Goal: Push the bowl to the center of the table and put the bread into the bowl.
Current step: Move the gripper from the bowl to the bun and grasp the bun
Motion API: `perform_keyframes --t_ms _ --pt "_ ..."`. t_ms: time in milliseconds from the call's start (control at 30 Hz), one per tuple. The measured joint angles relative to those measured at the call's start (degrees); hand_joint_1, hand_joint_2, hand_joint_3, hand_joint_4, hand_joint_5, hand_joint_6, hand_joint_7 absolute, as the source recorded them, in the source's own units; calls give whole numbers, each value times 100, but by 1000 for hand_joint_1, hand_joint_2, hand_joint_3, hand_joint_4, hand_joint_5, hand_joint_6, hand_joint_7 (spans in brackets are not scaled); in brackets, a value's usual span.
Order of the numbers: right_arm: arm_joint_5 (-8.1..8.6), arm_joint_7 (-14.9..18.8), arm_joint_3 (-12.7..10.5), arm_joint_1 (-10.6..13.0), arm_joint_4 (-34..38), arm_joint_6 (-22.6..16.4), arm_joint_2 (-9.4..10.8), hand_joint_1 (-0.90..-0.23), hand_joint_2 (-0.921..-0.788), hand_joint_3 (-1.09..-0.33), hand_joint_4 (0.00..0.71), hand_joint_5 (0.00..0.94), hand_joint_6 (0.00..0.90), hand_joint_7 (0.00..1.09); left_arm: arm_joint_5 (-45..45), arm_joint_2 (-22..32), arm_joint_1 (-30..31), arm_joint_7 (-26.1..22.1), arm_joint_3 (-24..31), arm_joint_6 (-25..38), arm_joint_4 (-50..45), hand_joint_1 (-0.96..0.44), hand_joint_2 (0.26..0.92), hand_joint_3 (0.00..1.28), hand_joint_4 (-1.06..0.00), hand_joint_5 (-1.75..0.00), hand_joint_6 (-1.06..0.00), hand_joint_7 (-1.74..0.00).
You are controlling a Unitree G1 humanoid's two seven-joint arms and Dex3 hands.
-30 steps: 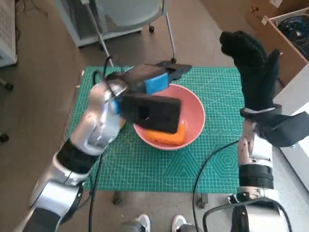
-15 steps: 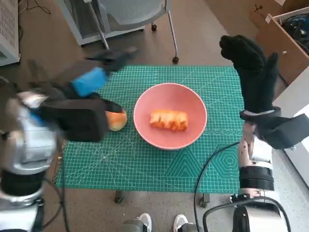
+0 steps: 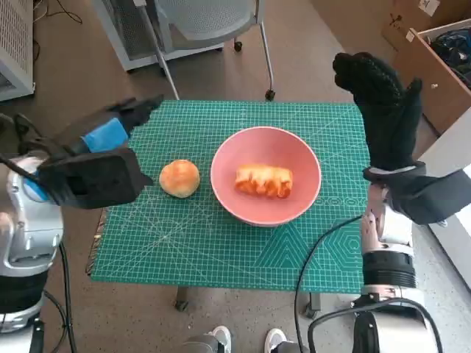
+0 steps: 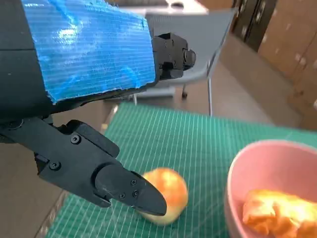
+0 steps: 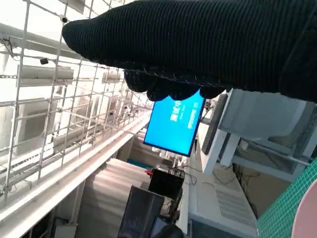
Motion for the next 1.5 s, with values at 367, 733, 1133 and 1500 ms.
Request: perform_keyframes --t_ms 367,733,1133,1500 --pt "147 246 -20 -76 161 3 5 -666 -921 -736 211 3 302 35 134 -218 4 77 -451 148 189 -418 699 0 1 1 -98 -26" --pt "207 319 -29 -98 200 10 -7 -654 -921 -739 211 2 302 35 613 -605 -246 150 -1126 294 1050 -380 698 0 1 1 -100 -16" --pt "128 250 -17 -93 122 8 -42 -656 -921 -758 211 1 302 34 1096 -1077 -825 393 -1669 486 2418 -338 693 0 1 1 -107 -12" --pt "37 203 -26 -50 60 1 -108 -666 -921 -834 212 1 302 34 1312 -1378 -1229 703 -1962 586 3765 -275 689 0 1 1 -126 -15"
